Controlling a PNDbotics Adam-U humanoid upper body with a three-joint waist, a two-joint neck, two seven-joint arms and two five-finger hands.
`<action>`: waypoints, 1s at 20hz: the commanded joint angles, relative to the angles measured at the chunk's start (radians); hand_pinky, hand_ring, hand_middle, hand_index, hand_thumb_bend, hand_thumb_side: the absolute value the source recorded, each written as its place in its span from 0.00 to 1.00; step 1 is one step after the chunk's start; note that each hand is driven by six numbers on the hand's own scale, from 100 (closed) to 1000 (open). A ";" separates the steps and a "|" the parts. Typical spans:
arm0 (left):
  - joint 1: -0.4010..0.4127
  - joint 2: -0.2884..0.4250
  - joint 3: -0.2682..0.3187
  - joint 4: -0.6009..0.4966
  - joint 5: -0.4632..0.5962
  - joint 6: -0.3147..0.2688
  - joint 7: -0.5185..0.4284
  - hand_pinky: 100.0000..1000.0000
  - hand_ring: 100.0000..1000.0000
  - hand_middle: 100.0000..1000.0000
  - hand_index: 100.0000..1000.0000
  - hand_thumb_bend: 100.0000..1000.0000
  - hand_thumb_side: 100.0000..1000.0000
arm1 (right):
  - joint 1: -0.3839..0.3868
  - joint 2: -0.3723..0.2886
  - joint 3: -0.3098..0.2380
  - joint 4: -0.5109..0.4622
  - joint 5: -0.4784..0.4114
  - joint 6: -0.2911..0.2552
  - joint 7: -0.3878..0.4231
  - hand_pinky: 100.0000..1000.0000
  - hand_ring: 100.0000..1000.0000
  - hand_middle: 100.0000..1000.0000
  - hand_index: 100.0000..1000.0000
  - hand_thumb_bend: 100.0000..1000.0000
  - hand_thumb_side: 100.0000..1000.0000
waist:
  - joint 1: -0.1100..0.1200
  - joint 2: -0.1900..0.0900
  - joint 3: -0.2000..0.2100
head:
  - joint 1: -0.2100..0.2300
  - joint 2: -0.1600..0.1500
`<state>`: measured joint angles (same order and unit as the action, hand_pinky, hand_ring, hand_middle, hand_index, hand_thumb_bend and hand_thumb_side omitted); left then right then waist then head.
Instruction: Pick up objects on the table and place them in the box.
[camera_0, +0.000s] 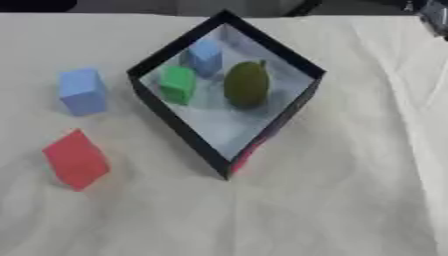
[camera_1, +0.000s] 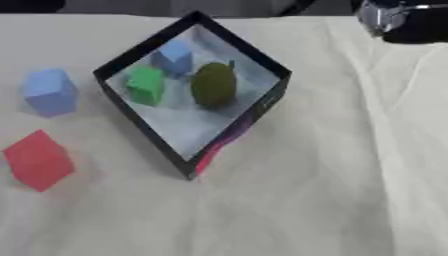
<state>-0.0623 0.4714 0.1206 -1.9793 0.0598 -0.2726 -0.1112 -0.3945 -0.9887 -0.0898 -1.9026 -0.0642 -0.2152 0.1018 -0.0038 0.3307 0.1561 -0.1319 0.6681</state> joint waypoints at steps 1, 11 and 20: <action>0.005 0.102 0.006 -0.021 -0.035 -0.008 -0.007 0.93 0.86 0.84 0.83 0.00 0.56 | 0.036 0.021 -0.066 -0.045 -0.028 0.021 -0.034 0.90 0.77 0.72 0.85 0.00 0.35 | 0.019 -0.035 -0.004 | 0.016 0.001; 0.116 0.419 -0.007 -0.021 -0.199 -0.140 -0.036 0.89 0.86 0.82 0.87 0.00 0.48 | 0.159 0.138 -0.142 -0.097 -0.050 0.067 -0.071 0.90 0.75 0.70 0.84 0.00 0.44 | 0.031 -0.036 -0.014 | 0.036 0.004; 0.078 0.607 -0.048 -0.021 -0.284 -0.149 -0.147 0.89 0.87 0.83 0.90 0.00 0.59 | 0.155 0.167 -0.150 -0.097 -0.057 0.079 -0.053 0.90 0.74 0.70 0.83 0.00 0.44 | 0.034 -0.040 -0.027 | 0.039 0.004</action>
<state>0.0240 1.0187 0.0729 -1.9853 -0.2133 -0.4332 -0.2437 -0.2291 -0.8017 -0.2254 -1.9770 -0.1179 -0.1374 0.0461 0.0163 0.3298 0.1285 -0.0963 0.6755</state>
